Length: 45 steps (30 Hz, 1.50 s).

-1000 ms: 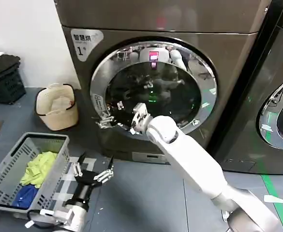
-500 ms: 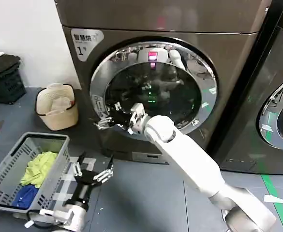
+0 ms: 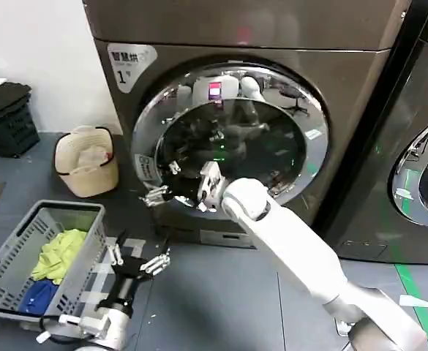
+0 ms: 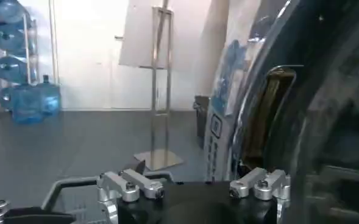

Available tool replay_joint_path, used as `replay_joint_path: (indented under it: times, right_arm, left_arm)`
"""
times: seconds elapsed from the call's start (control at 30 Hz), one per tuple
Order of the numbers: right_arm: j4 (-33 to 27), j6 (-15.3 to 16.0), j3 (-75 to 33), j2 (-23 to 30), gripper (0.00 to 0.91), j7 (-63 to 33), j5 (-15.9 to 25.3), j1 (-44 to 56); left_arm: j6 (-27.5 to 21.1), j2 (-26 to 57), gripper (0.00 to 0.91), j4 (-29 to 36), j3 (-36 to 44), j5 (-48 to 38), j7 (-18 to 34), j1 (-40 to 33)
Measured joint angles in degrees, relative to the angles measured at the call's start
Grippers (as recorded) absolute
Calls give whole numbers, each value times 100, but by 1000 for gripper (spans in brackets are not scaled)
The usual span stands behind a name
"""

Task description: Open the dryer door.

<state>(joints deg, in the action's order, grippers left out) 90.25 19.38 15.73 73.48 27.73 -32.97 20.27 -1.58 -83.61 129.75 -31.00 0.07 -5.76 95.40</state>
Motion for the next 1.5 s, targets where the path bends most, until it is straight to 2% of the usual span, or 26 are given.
replay_joint_path:
  times: [0.57, 0.97, 1.5]
  right_arm:
    - [630, -34, 11, -454, 907, 31, -205, 227]
    - [1466, -27, -18, -1000, 907, 176, -396, 490]
    - [2262, -60, 73, -1612, 907, 486, -605, 787]
  left_arm:
    - [-414, 324, 907, 196, -1109, -813, -29, 75]
    - [-526, 577, 907, 9, -2009, -1426, -43, -156]
    - [-602, 1007, 907, -158, -2231, -1768, -169, -569]
